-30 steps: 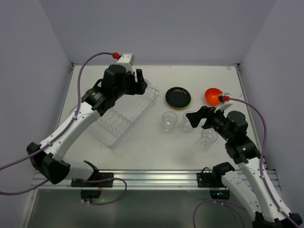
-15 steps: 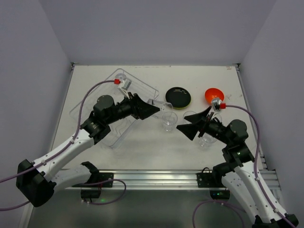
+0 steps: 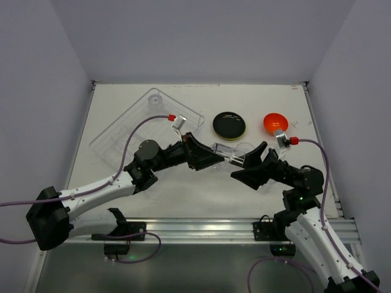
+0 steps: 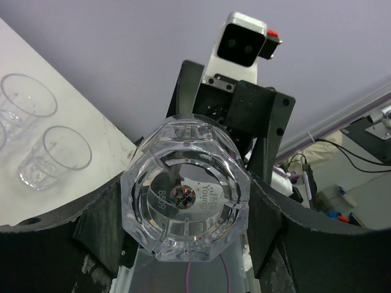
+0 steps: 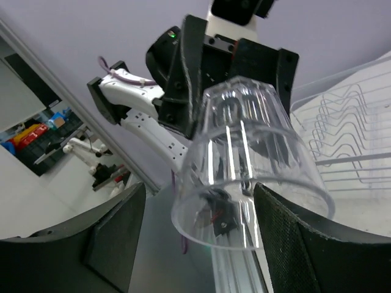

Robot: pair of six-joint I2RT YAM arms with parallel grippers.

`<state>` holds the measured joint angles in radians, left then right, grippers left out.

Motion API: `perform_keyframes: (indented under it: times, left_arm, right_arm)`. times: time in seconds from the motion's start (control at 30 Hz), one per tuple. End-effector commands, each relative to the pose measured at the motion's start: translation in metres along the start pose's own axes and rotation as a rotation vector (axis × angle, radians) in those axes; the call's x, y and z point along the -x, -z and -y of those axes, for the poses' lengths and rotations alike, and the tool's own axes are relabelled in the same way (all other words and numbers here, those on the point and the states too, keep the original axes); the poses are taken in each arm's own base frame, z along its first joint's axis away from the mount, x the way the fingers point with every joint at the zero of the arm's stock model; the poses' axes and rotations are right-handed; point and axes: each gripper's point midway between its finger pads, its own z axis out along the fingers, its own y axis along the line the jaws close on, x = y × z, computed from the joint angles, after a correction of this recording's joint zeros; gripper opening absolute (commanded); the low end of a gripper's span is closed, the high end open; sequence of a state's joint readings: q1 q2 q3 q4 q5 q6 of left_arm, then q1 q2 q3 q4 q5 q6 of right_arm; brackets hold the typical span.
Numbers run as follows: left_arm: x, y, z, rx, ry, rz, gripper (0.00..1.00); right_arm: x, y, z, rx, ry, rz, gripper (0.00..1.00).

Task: Unload the mixed dishes from the dish rack

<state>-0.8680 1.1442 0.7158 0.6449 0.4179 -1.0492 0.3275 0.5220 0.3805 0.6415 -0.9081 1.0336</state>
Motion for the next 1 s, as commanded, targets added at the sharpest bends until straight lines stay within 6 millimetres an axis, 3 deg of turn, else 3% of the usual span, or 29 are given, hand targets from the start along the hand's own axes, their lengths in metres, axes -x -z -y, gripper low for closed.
perform_keyframes:
  times: [0.0,0.17,0.23,0.27,0.3,0.37,0.4,0.43,0.53,0.63,0.67,0.7,0.73,0.77,0.8,0.83,0.87,0.9,0.97]
  left_arm:
    - [0.005,-0.003,0.021,-0.09,0.008,0.062,0.0]
    - [-0.005,-0.006,0.017,-0.089,0.022,0.046,0.0]
    - [-0.004,-0.006,0.018,-0.091,0.015,0.051,0.0]
    - [-0.004,-0.006,0.021,-0.099,0.014,0.05,0.0]
    - [-0.003,-0.006,0.021,-0.101,0.008,0.052,0.0]
    - [-0.003,-0.006,0.021,-0.102,-0.004,0.057,0.0]
    - [-0.003,-0.006,0.02,-0.098,-0.01,0.06,0.0]
    - [-0.003,-0.006,0.019,-0.092,-0.012,0.059,0.0]
    - [-0.004,-0.008,0.019,-0.083,-0.038,0.046,0.03]
    - [0.0,-0.009,0.01,-0.009,-0.087,0.042,0.53]
    - [0.002,-0.009,0.005,0.024,-0.13,0.046,0.82]
    - [0.007,-0.009,-0.006,0.112,-0.133,0.047,0.92]
    - [0.013,-0.006,-0.01,0.164,-0.158,0.056,1.0]
    - [0.028,-0.002,-0.024,0.272,-0.222,0.104,1.0]
    - [0.023,0.011,-0.044,0.403,-0.227,0.06,1.0]
    - [0.04,0.017,-0.035,0.442,-0.262,0.1,1.0]
    - [0.05,0.027,-0.04,0.51,-0.32,0.119,1.0]
    - [0.055,0.053,-0.063,0.685,-0.339,0.132,1.0]
    - [0.079,0.084,-0.056,0.801,-0.395,0.204,1.0]
  right_arm:
    - [0.005,0.003,-0.025,0.087,0.052,0.016,0.72]
    - [0.005,0.003,-0.026,0.089,0.06,0.017,0.67]
    - [0.006,0.003,-0.026,0.091,0.064,0.02,0.59]
    - [0.005,0.003,-0.025,0.088,0.063,0.02,0.54]
    - [0.006,0.003,-0.025,0.093,0.068,0.025,0.39]
    - [0.006,0.003,-0.024,0.095,0.071,0.032,0.23]
    - [0.007,0.002,-0.023,0.092,0.071,0.036,0.06]
    - [0.007,0.002,-0.022,0.09,0.069,0.039,0.0]
    - [0.008,0.004,-0.024,0.082,0.077,0.051,0.0]
    - [0.007,0.006,-0.021,0.05,0.13,0.052,0.0]
    - [0.005,0.006,-0.013,0.004,0.104,0.039,0.0]
    - [0.005,0.007,-0.009,-0.026,0.108,0.037,0.0]
    - [0.01,0.008,-0.002,-0.071,0.164,0.058,0.0]
    - [0.007,0.011,0.009,-0.151,0.121,0.033,0.0]
    - [0.007,0.013,0.016,-0.203,0.126,0.025,0.0]
    - [0.01,0.016,0.028,-0.272,0.171,0.032,0.0]
    - [0.005,0.021,0.038,-0.346,0.135,-0.006,0.0]
    - [0.002,0.025,0.046,-0.393,0.129,-0.028,0.0]
    - [-0.006,0.029,0.058,-0.448,0.125,-0.092,0.0]
